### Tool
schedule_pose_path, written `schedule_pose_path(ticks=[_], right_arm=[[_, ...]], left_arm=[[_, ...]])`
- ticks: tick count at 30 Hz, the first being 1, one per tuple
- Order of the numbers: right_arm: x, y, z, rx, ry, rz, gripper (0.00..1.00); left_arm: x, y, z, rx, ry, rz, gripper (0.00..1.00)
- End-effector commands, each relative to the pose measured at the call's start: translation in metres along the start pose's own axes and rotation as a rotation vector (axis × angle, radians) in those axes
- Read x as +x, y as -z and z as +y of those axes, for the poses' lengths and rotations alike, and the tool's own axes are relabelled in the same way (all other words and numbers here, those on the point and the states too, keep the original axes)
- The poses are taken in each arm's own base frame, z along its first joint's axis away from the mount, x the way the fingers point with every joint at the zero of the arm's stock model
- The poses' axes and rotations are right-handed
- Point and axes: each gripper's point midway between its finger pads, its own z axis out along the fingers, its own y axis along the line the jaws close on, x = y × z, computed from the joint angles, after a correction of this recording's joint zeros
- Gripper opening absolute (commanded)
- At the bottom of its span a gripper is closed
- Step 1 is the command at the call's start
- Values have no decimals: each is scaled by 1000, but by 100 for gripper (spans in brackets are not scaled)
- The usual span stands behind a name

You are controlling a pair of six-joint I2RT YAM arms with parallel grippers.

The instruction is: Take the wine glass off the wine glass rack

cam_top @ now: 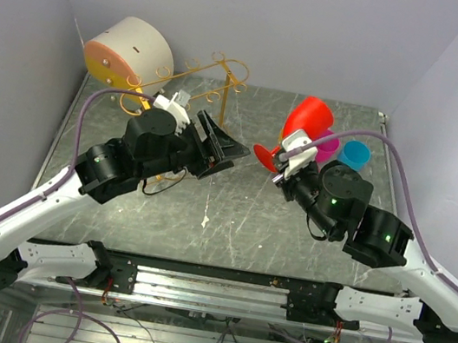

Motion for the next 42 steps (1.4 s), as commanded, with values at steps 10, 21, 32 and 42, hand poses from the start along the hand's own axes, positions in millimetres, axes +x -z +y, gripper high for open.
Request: schedule_pose_path(ticks=[10,21,32,42], right_arm=[[-21,-1,35,-90,42,-69,0],[-23,10,78,-11,216,-95,0],[-19,7,84,17,268,-85,0],[-6,26,71,-1,107,-17,29]], left_arm=[[-15,-5,-12,86,159,-67,78],[-16,-4,-7,100,210,-70,75],[-4,3,-8,180,212,-19,7],[-12,19,20,169,225,-110,7]])
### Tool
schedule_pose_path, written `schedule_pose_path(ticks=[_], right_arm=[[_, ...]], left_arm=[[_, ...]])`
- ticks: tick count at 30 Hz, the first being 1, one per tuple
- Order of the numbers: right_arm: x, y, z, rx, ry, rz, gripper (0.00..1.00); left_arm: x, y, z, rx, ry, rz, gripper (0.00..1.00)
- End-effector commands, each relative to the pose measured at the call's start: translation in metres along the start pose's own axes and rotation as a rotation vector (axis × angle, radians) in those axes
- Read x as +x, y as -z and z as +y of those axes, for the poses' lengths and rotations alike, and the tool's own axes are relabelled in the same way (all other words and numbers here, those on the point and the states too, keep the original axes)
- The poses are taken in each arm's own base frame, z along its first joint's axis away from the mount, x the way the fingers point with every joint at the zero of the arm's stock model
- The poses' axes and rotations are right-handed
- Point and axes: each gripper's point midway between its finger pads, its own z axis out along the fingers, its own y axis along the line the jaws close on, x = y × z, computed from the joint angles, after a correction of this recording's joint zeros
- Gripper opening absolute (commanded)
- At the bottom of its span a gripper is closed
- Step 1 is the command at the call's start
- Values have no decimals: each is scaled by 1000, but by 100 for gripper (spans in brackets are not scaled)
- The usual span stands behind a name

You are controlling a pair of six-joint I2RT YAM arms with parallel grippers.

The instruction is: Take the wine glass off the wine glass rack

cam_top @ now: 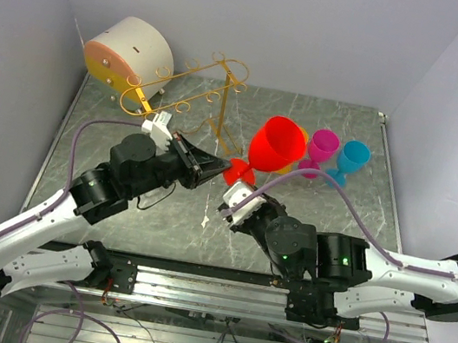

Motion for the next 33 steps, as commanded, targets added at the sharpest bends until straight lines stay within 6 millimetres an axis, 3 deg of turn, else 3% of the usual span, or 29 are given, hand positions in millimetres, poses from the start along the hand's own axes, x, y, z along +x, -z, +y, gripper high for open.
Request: schedule_pose_path(ticks=[1,12,19,22,25,28,30,33], right_arm=[[0,21,-21,7,-175,9,30],[15,39,-31,0,-292,58,33],[18,32,-33,70,-286,101,39],[23,19,-41,146,-284,157,40],[46,-17,-64,201,-313,283,34],[72,-49,-94,207,-439,378,20],[65,-57,-105,161,-552,346,0],[29,-59,-107,1,-685,230,0]], left_arm=[[-12,16,-5,61,-5,-69,7],[-56,78,31,-50,-123,-317,7],[-79,134,53,-105,-182,-448,7],[-84,153,60,-125,-203,-479,7],[-88,167,63,-133,-220,-503,7],[-91,175,63,-141,-236,-515,7],[-91,175,62,-149,-255,-511,7],[-89,171,64,-174,-297,-490,7]])
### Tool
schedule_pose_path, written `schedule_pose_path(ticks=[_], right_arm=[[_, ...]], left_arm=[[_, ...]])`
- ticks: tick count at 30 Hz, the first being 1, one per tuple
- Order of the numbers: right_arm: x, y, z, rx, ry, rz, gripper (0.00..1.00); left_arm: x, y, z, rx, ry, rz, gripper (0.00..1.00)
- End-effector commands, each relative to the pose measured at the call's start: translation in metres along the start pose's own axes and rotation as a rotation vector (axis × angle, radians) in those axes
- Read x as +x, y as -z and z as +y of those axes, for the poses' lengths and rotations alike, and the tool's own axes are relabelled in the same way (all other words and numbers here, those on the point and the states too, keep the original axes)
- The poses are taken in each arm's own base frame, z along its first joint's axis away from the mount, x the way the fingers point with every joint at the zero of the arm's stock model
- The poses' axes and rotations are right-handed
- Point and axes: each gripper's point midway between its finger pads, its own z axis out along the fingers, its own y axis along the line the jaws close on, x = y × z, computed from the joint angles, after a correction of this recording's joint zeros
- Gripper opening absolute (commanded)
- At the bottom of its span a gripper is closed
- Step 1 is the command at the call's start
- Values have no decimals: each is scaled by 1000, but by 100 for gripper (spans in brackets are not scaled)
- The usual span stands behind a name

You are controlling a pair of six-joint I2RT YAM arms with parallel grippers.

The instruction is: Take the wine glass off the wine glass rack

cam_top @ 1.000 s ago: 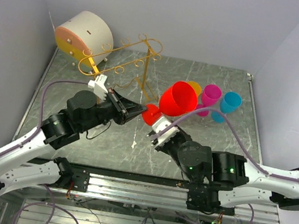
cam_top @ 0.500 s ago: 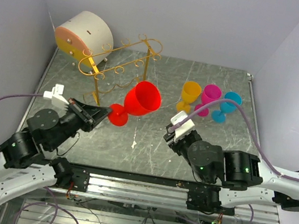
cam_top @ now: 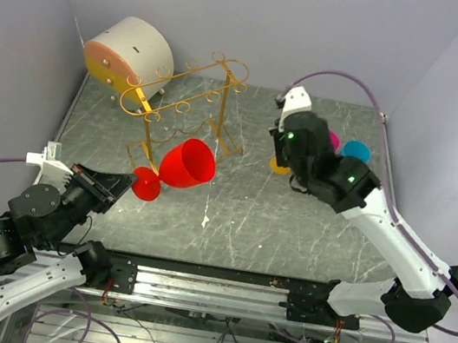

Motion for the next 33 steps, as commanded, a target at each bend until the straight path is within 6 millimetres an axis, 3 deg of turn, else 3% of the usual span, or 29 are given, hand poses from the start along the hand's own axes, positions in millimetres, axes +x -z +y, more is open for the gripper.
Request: schedule_pose_path(ticks=[1,3,6,9,21,29,33], right_arm=[[-55,44,33,-394,-189,-113,0],[-75,67,45,-520,-218,-153,0],[-94,96,54,-657,-251,-189,31],[-97,117,74,-811,-253,-176,43],[-71,111,113,-987,-217,-67,46],[-63,105,122,-1012,-218,-38,46],[-56,101,129,-1029,-220,-17,38]], left_arm=[[-7,-1,-1,-22,-85,-21,7],[-4,-4,-2,-27,-112,-11,7],[0,-7,-4,-20,-136,5,7],[4,-10,-7,0,-135,17,7],[14,-16,-26,64,-139,61,7],[17,-21,-34,80,-141,69,7],[21,-27,-37,85,-148,81,7]])
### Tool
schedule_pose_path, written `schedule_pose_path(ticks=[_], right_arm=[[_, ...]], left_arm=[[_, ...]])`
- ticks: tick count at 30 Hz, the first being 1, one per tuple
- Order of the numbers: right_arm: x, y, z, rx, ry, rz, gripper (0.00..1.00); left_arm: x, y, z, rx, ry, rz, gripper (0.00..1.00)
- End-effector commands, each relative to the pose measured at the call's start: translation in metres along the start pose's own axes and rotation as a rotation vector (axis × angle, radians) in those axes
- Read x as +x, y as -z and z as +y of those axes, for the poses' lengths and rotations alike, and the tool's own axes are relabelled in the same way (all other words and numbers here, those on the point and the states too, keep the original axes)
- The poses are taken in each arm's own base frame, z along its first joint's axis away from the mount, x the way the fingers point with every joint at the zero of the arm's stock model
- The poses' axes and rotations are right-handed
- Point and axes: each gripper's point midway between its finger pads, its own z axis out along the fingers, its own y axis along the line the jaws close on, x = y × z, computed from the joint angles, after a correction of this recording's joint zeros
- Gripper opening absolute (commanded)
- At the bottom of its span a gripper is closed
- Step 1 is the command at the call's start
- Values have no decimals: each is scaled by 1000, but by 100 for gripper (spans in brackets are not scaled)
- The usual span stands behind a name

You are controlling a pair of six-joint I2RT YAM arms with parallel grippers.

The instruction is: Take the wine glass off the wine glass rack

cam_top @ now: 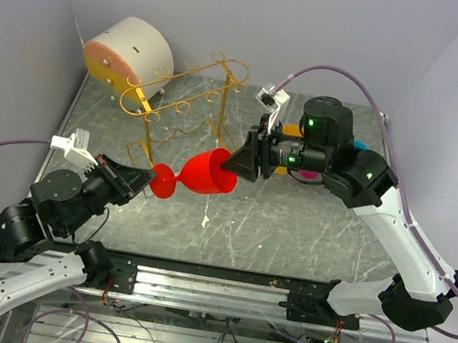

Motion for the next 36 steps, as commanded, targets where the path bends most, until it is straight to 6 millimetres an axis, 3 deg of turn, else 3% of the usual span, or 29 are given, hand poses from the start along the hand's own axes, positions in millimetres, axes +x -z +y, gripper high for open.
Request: schedule_pose_path(ticks=[1,4,7,10,12,16,21,24,28,32,36], right_arm=[[4,-6,2,-31,-8,4,32],[11,-10,-11,31,-19,29,0],[10,-2,-37,192,-19,24,0],[11,20,-79,448,-9,30,0],[14,40,-111,597,-26,37,0],[12,90,-179,770,-145,-11,0],[-10,153,-237,1021,-256,-145,0],[-27,176,-269,1062,-334,-214,0],[-38,221,-329,1178,-453,-301,0],[-20,277,-382,1333,-584,-368,0],[30,318,-423,1478,-722,-332,0]], left_arm=[[-4,-6,-22,69,2,-7,7],[0,-10,-23,67,-9,8,7],[1,-14,-16,20,-39,9,11],[1,-20,4,-105,-119,15,35],[0,-23,18,-203,-186,24,41],[2,-32,34,-317,-297,48,42],[2,-36,36,-288,-331,32,40],[-3,-34,39,-283,-365,9,40],[-10,-30,45,-296,-420,-19,39],[-13,-27,55,-304,-470,-41,39],[-16,-22,70,-331,-501,-64,38]])
